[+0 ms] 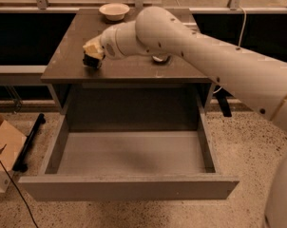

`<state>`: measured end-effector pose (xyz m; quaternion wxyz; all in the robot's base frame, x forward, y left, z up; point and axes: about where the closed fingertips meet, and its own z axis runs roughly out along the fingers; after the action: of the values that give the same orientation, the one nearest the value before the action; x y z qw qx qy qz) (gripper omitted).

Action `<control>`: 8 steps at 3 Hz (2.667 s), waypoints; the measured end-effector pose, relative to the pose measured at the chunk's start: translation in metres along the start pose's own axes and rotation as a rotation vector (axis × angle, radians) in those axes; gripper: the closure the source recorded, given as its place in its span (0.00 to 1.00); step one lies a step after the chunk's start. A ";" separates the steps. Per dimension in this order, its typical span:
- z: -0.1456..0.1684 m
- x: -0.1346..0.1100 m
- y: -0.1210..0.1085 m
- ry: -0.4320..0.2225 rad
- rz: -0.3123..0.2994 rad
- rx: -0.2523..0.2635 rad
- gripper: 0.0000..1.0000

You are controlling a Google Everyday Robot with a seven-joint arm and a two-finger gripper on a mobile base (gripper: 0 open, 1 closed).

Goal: Place rxbar chocolate into top drawer

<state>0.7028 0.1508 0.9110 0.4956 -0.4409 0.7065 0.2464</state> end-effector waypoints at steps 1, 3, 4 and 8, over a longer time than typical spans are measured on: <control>-0.064 0.017 0.033 -0.016 0.126 0.096 1.00; -0.110 0.128 0.107 0.163 0.377 0.115 1.00; -0.094 0.226 0.153 0.250 0.579 0.064 1.00; -0.075 0.319 0.170 0.262 0.751 0.052 0.37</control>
Offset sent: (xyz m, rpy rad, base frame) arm -0.1897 -0.1001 -0.0805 0.0719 0.3123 -0.3153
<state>0.4811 0.0547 0.6324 0.2875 -0.1670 0.8819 0.3343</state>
